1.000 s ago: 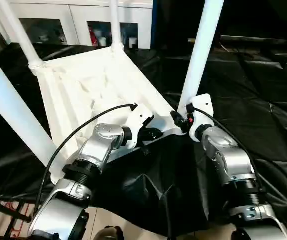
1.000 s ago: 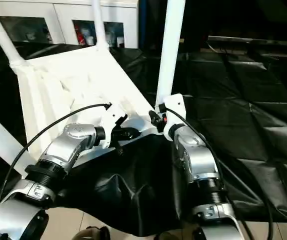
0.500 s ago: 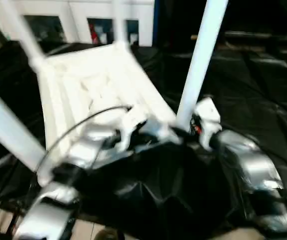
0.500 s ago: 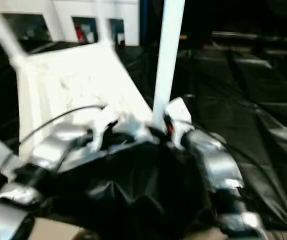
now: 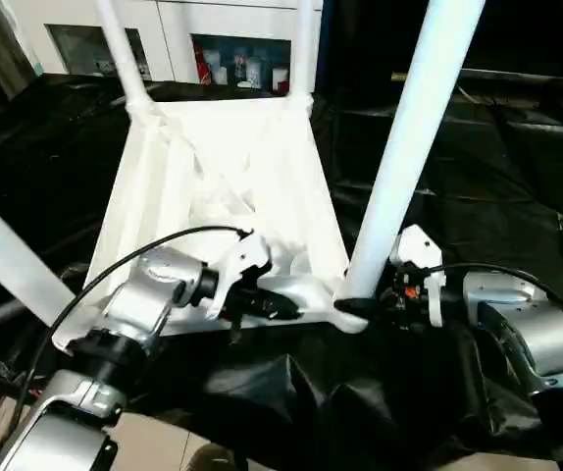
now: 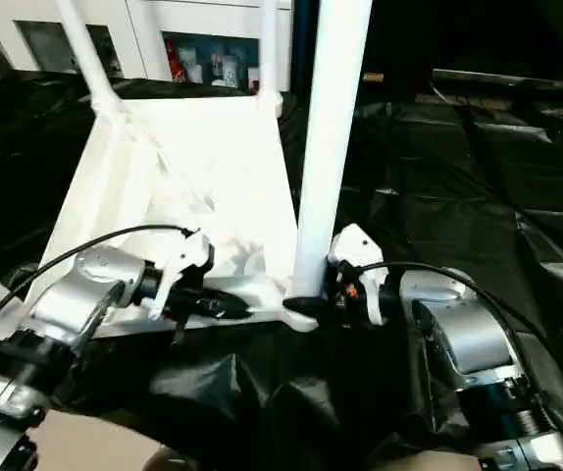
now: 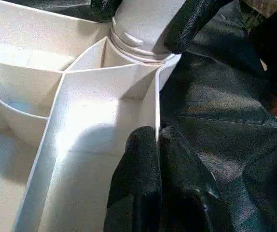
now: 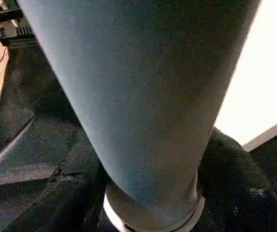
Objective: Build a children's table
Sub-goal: Rotate leg to tighten
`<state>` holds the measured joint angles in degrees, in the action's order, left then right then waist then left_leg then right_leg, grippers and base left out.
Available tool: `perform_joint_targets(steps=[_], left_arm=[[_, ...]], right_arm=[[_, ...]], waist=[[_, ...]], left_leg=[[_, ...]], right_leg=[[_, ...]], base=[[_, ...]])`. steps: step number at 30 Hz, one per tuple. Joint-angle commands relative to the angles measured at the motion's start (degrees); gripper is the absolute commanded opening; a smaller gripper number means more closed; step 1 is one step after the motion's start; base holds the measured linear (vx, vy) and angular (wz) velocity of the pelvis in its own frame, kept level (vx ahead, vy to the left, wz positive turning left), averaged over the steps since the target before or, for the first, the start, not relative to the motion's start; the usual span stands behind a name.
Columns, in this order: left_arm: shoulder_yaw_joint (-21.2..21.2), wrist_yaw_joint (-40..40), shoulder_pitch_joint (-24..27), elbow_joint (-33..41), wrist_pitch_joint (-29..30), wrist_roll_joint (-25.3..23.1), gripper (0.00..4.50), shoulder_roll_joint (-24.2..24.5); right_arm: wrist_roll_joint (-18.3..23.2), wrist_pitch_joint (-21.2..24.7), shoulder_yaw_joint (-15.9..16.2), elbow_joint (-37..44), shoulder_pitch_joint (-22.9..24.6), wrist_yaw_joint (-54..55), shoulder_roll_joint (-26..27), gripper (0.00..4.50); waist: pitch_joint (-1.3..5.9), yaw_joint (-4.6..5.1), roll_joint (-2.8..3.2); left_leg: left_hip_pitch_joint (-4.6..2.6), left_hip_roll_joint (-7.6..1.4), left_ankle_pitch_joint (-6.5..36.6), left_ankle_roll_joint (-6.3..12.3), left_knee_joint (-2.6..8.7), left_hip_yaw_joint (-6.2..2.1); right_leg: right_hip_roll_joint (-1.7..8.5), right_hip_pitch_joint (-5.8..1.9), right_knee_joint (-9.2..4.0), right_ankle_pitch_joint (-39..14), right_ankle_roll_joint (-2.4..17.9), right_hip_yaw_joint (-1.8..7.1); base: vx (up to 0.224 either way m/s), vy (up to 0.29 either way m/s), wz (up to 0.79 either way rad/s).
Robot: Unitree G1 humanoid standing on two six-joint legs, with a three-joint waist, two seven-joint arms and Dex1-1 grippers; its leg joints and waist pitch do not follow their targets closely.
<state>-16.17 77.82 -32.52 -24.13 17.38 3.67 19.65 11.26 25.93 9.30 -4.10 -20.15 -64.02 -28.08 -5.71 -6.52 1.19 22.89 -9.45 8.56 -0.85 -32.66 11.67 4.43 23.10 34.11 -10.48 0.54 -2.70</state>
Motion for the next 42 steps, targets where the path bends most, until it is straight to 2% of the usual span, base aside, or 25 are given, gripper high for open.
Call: perform_joint_targets(steps=[1,3,5,7,8,10,11,12,13,17,19,23,25,28,29,31,33,35,36,39,42], left_arm=[[-1.7,2.8,-1.4,4.4,-0.5,3.6,0.0,-2.3],[-1.4,1.6,-1.5,4.2,-0.8,3.2,0.0,-2.7],[-0.7,-1.6,-1.9,3.5,-0.7,2.7,0.0,-3.9],[-0.2,-3.7,-2.2,3.2,-0.3,2.3,0.0,-4.7],[0.6,-7.0,-2.6,2.8,0.3,1.8,0.0,-5.9],[1.9,-12.1,-3.4,2.0,1.5,1.1,0.0,-8.1],[2.2,-12.9,-3.5,2.0,1.7,1.0,0.0,-8.5],[2.4,-13.8,-3.6,1.9,1.9,1.0,0.0,-9.0],[3.4,-18.2,-4.3,1.2,2.9,0.5,0.0,-11.1],[4.6,-26.6,-5.4,0.2,4.7,-0.7,0.0,-15.0],[4.9,-29.6,-5.8,0.0,5.2,-1.2,0.0,-16.9],[4.8,-30.7,-6.0,0.2,5.2,-1.2,0.0,-18.6],[4.6,-30.3,-5.7,0.7,5.1,-1.0,0.0,-18.6],[3.5,-26.8,-4.7,1.8,3.6,-0.2,0.0,-16.9],[3.0,-25.2,-4.3,2.2,3.1,0.0,0.0,-16.1],[2.2,-21.9,-3.6,2.8,2.9,0.6,0.0,-14.4],[1.8,-19.6,-3.2,3.2,2.6,0.9,0.0,-13.2],[1.3,-16.4,-2.8,3.4,1.8,1.3,0.0,-11.4],[1.2,-15.4,-2.7,3.5,1.8,1.5,0.0,-11.0],[0.8,-10.2,-2.5,3.3,1.0,2.3,0.0,-8.3],[0.5,-6.7,-2.2,3.8,0.2,3.3,0.0,-6.7]], right_arm=[[0.7,2.2,5.3,0.9,1.1,-2.4,1.5,2.37],[0.4,1.8,5.0,0.3,1.0,-0.6,2.8,2.34],[-0.8,0.6,4.3,-1.4,0.9,4.4,5.5,2.33],[-1.8,0.6,3.8,-2.4,0.8,7.7,7.0,2.32],[-3.8,-0.1,2.8,-4.6,0.3,13.8,9.6,2.27],[-5.9,0.8,0.8,-8.2,-0.7,22.6,13.5,2.15],[-6.1,0.9,0.3,-8.9,-0.9,24.2,14.3,2.12],[-6.4,1.1,-0.2,-9.7,-1.1,25.8,15.0,2.12],[-6.6,2.2,-2.4,-12.2,-1.8,31.7,18.1,2.11],[-6.3,3.7,-5.8,-15.2,-3.0,40.2,23.2,2.0],[-6.8,3.6,-6.1,-15.8,-3.4,42.5,25.2,2.0],[-8.9,1.5,-4.8,-17.1,-4.2,44.5,26.8,1.99],[-8.7,-0.2,-4.5,-17.2,-4.4,43.4,26.8,2.69],[-7.9,-0.9,-4.0,-15.9,-4.6,40.1,25.5,2.75],[-8.1,-1.3,-3.5,-15.4,-4.6,38.8,24.7,3.04],[-8.0,-1.8,-2.5,-14.3,-4.5,35.2,22.5,3.04],[-7.1,-1.7,-1.8,-12.8,-4.0,31.6,20.7,3.04],[-5.7,-1.4,-0.7,-10.1,-3.0,26.0,17.8,3.04],[-5.4,-1.5,-0.3,-9.4,-2.8,24.6,17.0,3.04],[-3.8,-1.5,0.6,-6.3,-1.7,17.1,12.5,3.04],[-3.5,-2.3,1.1,-5.0,-1.2,13.8,10.2,3.04]], waist=[[4.41,0.14,-0.52],[4.51,0.13,-0.58],[4.37,0.2,-0.5],[4.21,0.42,-0.47],[4.1,0.54,-0.36],[3.8,1.16,-0.41],[3.87,1.6,-0.55],[3.89,1.9,-0.51],[3.82,1.99,-0.51],[3.94,2.81,-0.5],[4.02,2.85,-0.53],[4.06,2.87,-0.55],[4.11,2.84,-0.54],[4.03,2.9,-0.48],[4.0,2.86,-0.43],[4.1,2.82,-0.32],[4.18,2.81,-0.45],[4.3,2.58,-0.38],[4.29,2.58,-0.43],[4.24,2.43,-0.21],[4.15,1.71,-0.13]], left_leg=[[-1.78,-4.23,10.8,3.7,3.45,-1.83],[-1.73,-4.17,10.2,4.18,3.31,-1.78],[-1.79,-4.19,11.2,3.88,3.38,-1.81],[-1.86,-4.15,13.1,2.68,3.56,-1.91],[-1.93,-4.18,14.7,1.61,3.73,-2.04],[-1.99,-3.99,17.5,-0.26,4.04,-2.25],[-2.05,-3.9,18.8,-1.21,4.15,-2.44],[-1.8,-3.9,18.8,-1.54,4.26,-2.63],[-1.75,-3.82,19.0,-1.54,4.32,-2.62],[-2.15,-3.61,19.4,-1.47,4.08,-2.41],[-1.94,-3.59,17.6,-0.59,4.03,-2.26],[-1.82,-3.49,16.0,0.42,3.93,-2.13],[-1.82,-3.48,15.7,0.72,3.93,-2.11],[-1.9,-3.56,16.2,0.89,4.01,-2.13],[-1.84,-3.55,16.3,1.0,4.05,-2.16],[-1.79,-3.58,15.5,1.19,4.0,-2.14],[-1.73,-3.57,14.9,1.68,3.93,-2.1],[-1.72,-3.67,12.5,3.12,3.68,-1.96],[-1.66,-3.63,12.2,3.39,3.66,-1.97],[-1.77,-3.69,12.5,3.75,3.62,-1.97],[-1.96,-4.02,13.7,3.43,3.66,-1.91]], right_leg=[[4.66,-2.36,-3.37,-7.8,14.4,2.58],[4.69,-2.41,-3.28,-7.0,14.7,2.52],[4.71,-2.23,-3.51,-9.1,14.5,2.51],[4.77,-2.03,-3.83,-12.4,14.0,2.56],[4.79,-1.93,-3.98,-14.9,13.4,2.61],[4.88,-1.79,-4.39,-19.2,12.5,2.58],[4.93,-1.87,-4.57,-21.6,11.6,2.54],[4.88,-2.08,-4.56,-21.9,10.7,2.53],[4.78,-2.05,-4.61,-21.8,10.3,2.5],[4.66,-1.65,-4.93,-20.7,10.6,2.69],[4.47,-1.78,-4.79,-18.0,10.6,2.76],[4.39,-1.96,-4.66,-15.6,10.8,2.7],[4.36,-2.06,-4.65,-15.2,10.7,2.66],[4.36,-1.98,-4.75,-15.5,10.8,2.67],[4.31,-2.04,-4.7,-15.4,10.7,2.65],[4.36,-2.16,-4.51,-13.9,11.0,2.67],[4.31,-2.33,-4.41,-12.4,11.3,2.65],[4.29,-2.45,-3.95,-8.1,12.7,2.63],[4.26,-2.54,-3.89,-7.6,13.0,2.58],[4.25,-2.59,-3.99,-7.9,13.6,2.47],[4.35,-2.38,-3.95,-9.8,13.9,2.52]], base=[[0.0,0.0,0.0],[0.0,0.0,0.0],[0.0,0.0,0.0],[0.0,0.0,0.0],[0.0,0.0,0.0],[0.0,0.0,0.0],[0.0,0.0,0.0],[0.0,0.0,0.0],[0.0,0.0,0.0],[0.0,0.0,0.0],[0.0,0.0,0.0],[0.0,0.0,0.0],[0.0,0.0,0.0],[0.0,0.0,0.0],[0.0,0.0,0.0],[0.0,0.0,0.0],[0.0,0.0,0.0],[0.0,0.0,0.0],[0.0,0.0,0.0],[0.0,0.0,0.0],[0.0,0.0,0.0]])
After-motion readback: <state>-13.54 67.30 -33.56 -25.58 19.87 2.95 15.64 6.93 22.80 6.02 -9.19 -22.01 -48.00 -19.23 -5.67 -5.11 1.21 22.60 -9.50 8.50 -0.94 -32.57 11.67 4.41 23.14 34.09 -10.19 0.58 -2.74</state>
